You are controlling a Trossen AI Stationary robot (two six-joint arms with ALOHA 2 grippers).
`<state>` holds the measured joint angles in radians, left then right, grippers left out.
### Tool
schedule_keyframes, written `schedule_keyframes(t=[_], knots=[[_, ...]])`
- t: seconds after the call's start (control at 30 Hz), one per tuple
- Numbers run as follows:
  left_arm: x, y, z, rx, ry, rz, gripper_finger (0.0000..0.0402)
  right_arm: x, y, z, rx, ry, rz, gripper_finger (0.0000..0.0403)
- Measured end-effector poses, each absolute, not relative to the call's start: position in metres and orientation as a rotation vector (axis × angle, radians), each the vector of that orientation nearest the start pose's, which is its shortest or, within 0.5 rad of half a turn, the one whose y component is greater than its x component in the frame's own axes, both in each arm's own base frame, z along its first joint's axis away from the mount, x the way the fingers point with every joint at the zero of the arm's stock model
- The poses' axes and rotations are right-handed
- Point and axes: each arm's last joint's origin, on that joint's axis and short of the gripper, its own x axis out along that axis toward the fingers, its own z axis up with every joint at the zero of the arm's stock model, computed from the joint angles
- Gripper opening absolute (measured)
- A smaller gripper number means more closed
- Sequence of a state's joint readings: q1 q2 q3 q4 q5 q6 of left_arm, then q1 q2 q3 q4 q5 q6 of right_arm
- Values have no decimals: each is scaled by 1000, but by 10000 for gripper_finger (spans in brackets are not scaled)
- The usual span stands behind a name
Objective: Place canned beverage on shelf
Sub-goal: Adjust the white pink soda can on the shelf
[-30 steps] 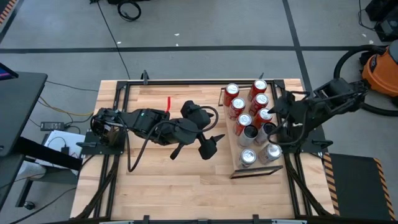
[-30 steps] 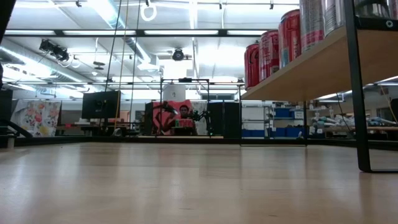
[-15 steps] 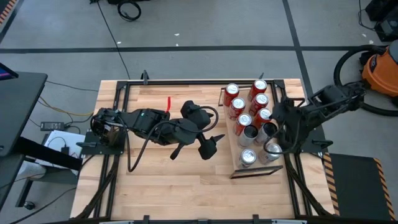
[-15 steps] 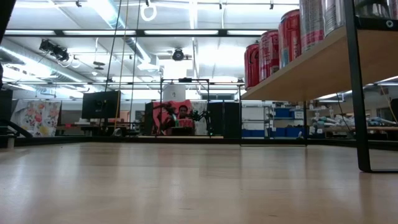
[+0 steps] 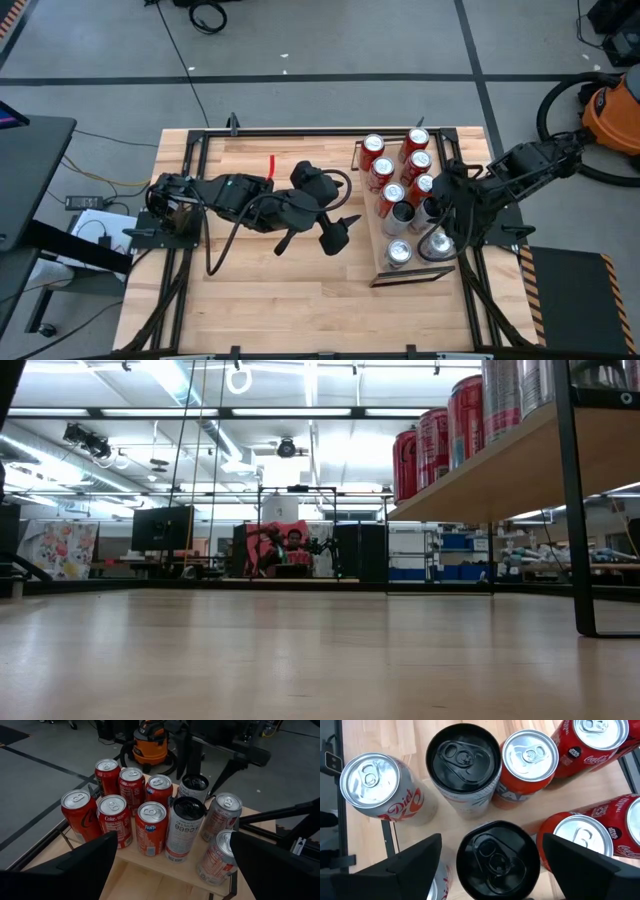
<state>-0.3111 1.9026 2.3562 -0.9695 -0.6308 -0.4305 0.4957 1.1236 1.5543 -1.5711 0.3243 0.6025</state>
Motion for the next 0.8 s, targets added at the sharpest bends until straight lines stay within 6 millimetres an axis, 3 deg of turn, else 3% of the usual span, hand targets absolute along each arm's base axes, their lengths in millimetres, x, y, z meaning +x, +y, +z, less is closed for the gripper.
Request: schedule_keyframes(t=[0.4, 0.8], knots=[[366, -100, 469, -184, 384, 404, 398, 130, 60, 412, 96, 1036, -163, 271], [366, -100, 469, -183, 386, 404, 398, 132, 62, 405, 43, 1060, -125, 262]])
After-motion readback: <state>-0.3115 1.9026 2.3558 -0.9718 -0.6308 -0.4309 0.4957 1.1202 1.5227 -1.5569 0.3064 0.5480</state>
